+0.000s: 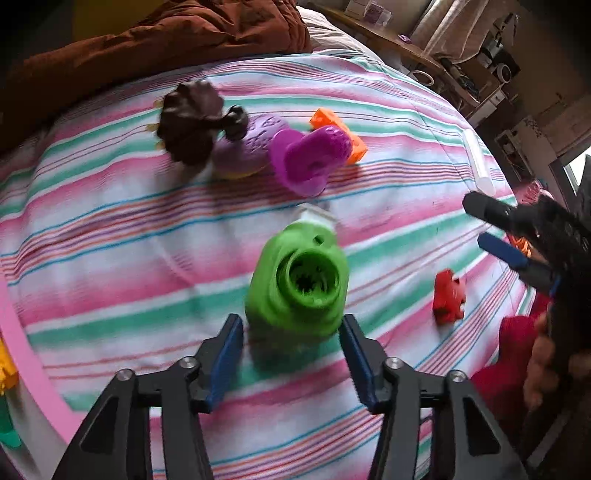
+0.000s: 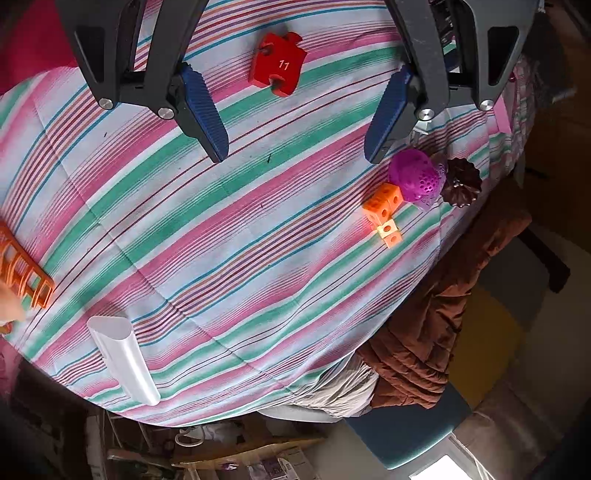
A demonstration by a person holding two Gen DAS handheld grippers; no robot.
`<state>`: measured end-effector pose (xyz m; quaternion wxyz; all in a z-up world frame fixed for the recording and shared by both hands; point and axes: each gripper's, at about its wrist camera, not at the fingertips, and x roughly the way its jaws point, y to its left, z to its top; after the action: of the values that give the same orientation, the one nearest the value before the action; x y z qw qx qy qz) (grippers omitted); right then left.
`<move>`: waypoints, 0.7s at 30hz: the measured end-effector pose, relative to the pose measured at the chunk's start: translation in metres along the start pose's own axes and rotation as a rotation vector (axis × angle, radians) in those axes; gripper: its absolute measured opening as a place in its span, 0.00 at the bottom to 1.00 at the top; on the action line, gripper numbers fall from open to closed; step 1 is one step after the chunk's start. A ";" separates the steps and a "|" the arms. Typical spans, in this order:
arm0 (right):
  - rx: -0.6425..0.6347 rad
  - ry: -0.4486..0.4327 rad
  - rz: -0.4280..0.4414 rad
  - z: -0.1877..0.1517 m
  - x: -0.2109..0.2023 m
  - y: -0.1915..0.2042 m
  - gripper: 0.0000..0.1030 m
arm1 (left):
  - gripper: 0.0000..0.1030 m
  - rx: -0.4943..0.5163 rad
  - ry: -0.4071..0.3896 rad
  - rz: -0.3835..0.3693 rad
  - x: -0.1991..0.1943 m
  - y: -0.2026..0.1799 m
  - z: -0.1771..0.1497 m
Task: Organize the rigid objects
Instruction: 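Grasp the green plug-shaped toy with the left tool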
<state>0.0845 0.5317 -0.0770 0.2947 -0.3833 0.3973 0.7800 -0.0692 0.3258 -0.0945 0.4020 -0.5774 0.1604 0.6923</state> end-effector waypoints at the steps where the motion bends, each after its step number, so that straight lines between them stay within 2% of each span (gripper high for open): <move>1: 0.000 0.002 -0.007 0.000 0.001 0.000 0.74 | 0.50 0.005 -0.003 0.002 -0.002 0.002 -0.003; 5: -0.001 0.008 -0.025 -0.001 0.003 -0.001 0.74 | 0.51 0.032 -0.031 0.009 -0.011 0.004 -0.006; 8: -0.005 0.009 -0.032 -0.001 0.003 0.000 0.76 | 0.62 0.088 -0.064 0.029 -0.023 -0.001 -0.011; 11: -0.004 0.008 -0.034 -0.001 0.003 0.000 0.76 | 0.72 0.129 -0.096 0.066 -0.023 -0.013 0.002; 19: 0.009 0.011 -0.025 0.000 0.003 -0.001 0.77 | 0.70 0.202 -0.080 0.110 0.001 -0.033 0.028; 20: 0.010 0.015 -0.023 0.000 0.003 -0.002 0.77 | 0.56 0.199 -0.072 0.106 0.006 -0.033 0.029; 21: 0.012 0.018 -0.021 0.000 0.004 -0.002 0.78 | 0.53 0.191 -0.068 0.104 0.009 -0.030 0.028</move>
<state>0.0837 0.5334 -0.0805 0.3015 -0.3925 0.4004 0.7712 -0.0655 0.3670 -0.0876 0.4241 -0.5035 0.2413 0.7130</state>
